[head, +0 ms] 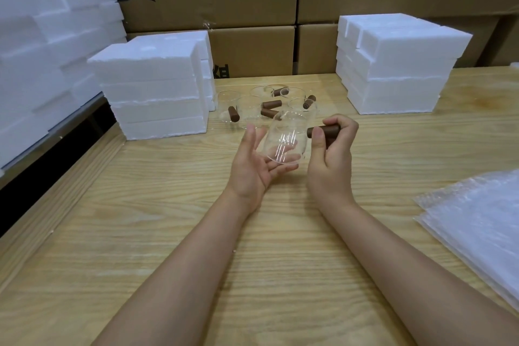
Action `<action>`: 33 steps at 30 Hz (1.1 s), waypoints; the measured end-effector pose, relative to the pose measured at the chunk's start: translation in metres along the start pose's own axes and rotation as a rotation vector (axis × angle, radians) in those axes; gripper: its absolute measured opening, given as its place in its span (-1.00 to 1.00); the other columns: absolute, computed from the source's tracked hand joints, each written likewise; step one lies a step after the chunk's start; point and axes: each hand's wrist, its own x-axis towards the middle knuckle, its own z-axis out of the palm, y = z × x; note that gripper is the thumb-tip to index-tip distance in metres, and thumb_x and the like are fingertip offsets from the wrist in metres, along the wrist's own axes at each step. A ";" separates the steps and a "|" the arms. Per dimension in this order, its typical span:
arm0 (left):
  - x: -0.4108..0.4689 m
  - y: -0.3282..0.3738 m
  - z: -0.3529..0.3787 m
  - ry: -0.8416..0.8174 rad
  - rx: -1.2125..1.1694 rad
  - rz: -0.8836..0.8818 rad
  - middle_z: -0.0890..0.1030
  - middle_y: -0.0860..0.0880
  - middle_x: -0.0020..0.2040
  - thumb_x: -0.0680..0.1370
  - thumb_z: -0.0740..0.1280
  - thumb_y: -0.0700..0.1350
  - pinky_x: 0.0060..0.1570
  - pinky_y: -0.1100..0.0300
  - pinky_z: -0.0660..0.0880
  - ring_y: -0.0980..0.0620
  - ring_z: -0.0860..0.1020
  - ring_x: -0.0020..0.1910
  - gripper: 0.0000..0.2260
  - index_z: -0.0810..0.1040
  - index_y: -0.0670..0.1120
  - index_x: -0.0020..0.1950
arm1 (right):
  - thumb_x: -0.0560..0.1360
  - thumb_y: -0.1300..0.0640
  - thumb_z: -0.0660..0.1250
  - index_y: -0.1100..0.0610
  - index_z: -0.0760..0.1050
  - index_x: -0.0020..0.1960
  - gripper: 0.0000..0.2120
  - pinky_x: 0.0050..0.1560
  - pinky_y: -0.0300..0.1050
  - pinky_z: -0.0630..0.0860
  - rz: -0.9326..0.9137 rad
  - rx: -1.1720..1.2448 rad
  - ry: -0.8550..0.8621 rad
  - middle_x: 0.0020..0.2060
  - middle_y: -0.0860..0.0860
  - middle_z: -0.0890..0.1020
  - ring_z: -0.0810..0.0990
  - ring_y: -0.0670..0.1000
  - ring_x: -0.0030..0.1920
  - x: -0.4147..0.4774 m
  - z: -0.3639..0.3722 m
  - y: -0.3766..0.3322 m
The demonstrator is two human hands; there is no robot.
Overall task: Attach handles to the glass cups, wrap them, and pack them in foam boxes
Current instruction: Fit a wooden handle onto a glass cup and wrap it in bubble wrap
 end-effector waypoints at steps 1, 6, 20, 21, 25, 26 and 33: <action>0.001 0.000 0.000 0.004 0.016 -0.016 0.62 -0.27 0.12 0.43 0.22 0.27 -0.12 0.14 0.63 -0.09 0.66 -0.13 -0.27 0.27 -0.14 0.47 | 0.60 0.25 0.13 -0.02 0.21 0.06 -0.80 -0.19 -0.53 0.35 -0.019 -0.006 -0.017 -0.20 -0.16 0.42 0.46 -0.38 -0.20 -0.001 0.000 -0.001; 0.003 -0.003 -0.002 -0.011 0.082 0.000 0.61 -0.27 0.13 0.51 0.19 0.08 -0.04 0.10 0.54 -0.17 0.57 0.02 -0.57 0.52 -0.20 0.20 | 0.59 0.28 0.16 0.03 0.18 0.15 -0.75 -0.21 -0.51 0.38 -0.010 0.019 -0.039 -0.21 -0.13 0.45 0.50 -0.34 -0.22 -0.004 0.003 -0.004; 0.006 -0.006 -0.005 -0.001 0.049 0.048 0.58 -0.26 0.20 0.45 0.23 0.05 0.36 -0.14 0.32 -0.22 0.53 0.19 -0.39 0.35 -0.23 0.43 | 0.20 -0.19 0.44 -0.01 0.34 -0.04 -0.53 -0.15 -0.32 0.50 0.463 0.309 -0.026 -0.16 -0.07 0.47 0.53 -0.12 -0.20 -0.015 0.020 -0.008; 0.007 -0.006 -0.005 -0.003 0.053 0.053 0.58 -0.24 0.22 0.45 0.24 0.05 0.36 -0.12 0.32 -0.20 0.53 0.19 -0.38 0.34 -0.22 0.44 | 0.18 -0.20 0.43 -0.01 0.36 -0.05 -0.53 -0.08 -0.23 0.53 0.471 0.331 -0.018 -0.16 -0.07 0.48 0.54 -0.07 -0.16 -0.014 0.021 -0.008; 0.009 -0.006 -0.007 -0.033 0.038 0.054 0.61 -0.11 0.21 0.45 0.22 0.13 0.29 0.05 0.42 -0.09 0.57 0.21 -0.40 0.35 -0.10 0.44 | 0.32 -0.13 0.41 0.07 0.41 -0.04 -0.63 0.05 -0.02 0.56 0.555 0.437 0.025 -0.05 0.07 0.56 0.59 0.00 -0.10 -0.011 0.023 -0.008; 0.008 -0.006 -0.007 -0.036 0.036 0.049 0.63 -0.10 0.19 0.46 0.21 0.16 0.27 0.08 0.43 -0.06 0.58 0.19 -0.40 0.35 -0.08 0.43 | 0.39 -0.08 0.39 0.10 0.42 -0.05 -0.69 0.01 -0.05 0.56 0.586 0.475 0.036 -0.03 0.12 0.58 0.60 0.01 -0.11 -0.010 0.022 -0.008; 0.008 -0.006 -0.007 -0.061 0.129 0.074 0.67 -0.03 0.11 0.45 0.29 0.03 0.01 0.22 0.52 0.07 0.63 0.01 -0.60 0.45 0.01 0.28 | 0.59 0.02 0.22 0.17 0.39 -0.10 -0.78 -0.07 -0.08 0.60 0.727 0.749 0.024 -0.32 0.00 0.65 0.64 0.03 -0.25 -0.004 0.019 -0.010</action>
